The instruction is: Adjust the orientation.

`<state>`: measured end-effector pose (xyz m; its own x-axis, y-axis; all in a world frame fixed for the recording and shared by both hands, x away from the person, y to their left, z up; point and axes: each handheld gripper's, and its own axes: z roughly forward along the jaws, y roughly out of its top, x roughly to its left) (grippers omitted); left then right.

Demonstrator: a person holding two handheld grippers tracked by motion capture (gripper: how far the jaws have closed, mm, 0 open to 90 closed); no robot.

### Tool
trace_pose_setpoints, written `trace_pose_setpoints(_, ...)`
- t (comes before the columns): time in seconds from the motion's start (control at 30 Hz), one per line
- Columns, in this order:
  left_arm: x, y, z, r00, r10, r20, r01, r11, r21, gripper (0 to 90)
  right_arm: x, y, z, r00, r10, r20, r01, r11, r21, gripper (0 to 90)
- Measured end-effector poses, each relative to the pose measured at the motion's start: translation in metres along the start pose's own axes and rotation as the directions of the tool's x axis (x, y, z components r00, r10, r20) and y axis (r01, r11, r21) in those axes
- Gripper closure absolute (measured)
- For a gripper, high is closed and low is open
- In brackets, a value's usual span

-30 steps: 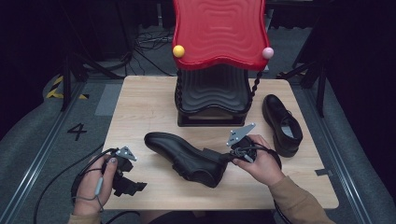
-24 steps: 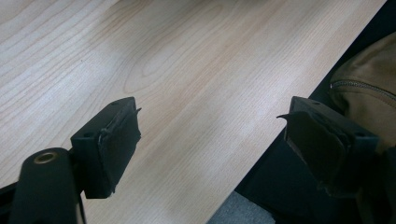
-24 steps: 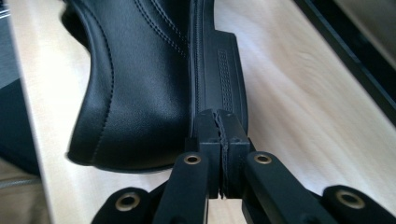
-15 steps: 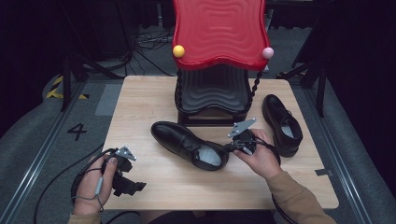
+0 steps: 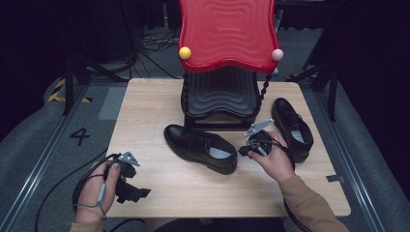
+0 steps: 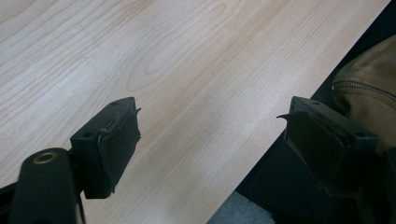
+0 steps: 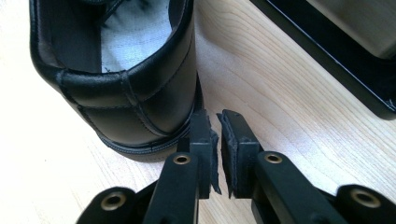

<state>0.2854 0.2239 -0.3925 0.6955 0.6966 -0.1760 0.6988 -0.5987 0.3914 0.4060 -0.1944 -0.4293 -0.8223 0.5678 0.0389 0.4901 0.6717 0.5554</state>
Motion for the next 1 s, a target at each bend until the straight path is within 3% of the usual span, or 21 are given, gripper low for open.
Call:
trace_pose_setpoints(0.3,0.000,0.000,-0.001,1.0000,-0.003,-0.001,0.003,1.0000,0.001,18.3,0.000,0.002,-0.011,0.9999,-0.014,0.006,0.014,1.000,-0.013,79.7)
trace_pose_setpoints(0.67,-0.001,-0.001,-0.005,1.0000,-0.001,-0.007,0.001,0.9999,-0.010,18.2,0.012,0.021,-0.051,0.9943,-0.106,-0.014,0.105,0.994,-0.037,74.2)
trace_pose_setpoints(0.77,-0.002,-0.001,-0.006,1.0000,-0.001,-0.008,0.001,0.9999,-0.014,18.2,0.022,0.032,-0.058,0.9860,-0.163,-0.037,0.162,0.986,-0.031,71.6)
trace_pose_setpoints(0.87,-0.002,0.000,-0.007,0.9999,0.002,-0.010,-0.002,0.9999,-0.016,18.2,0.034,0.043,-0.059,0.9721,-0.226,-0.065,0.226,0.974,-0.006,69.3)
trace_pose_setpoints(0.9,-0.002,0.000,-0.007,0.9999,0.002,-0.010,-0.002,0.9999,-0.016,18.2,0.034,0.043,-0.059,0.9721,-0.226,-0.065,0.226,0.974,-0.006,69.3)
trace_pose_setpoints(1.0,-0.002,0.000,-0.007,0.9999,0.007,-0.011,-0.007,0.9998,-0.018,18.2,0.043,0.051,-0.056,0.9585,-0.269,-0.093,0.272,0.962,0.016,67.7)
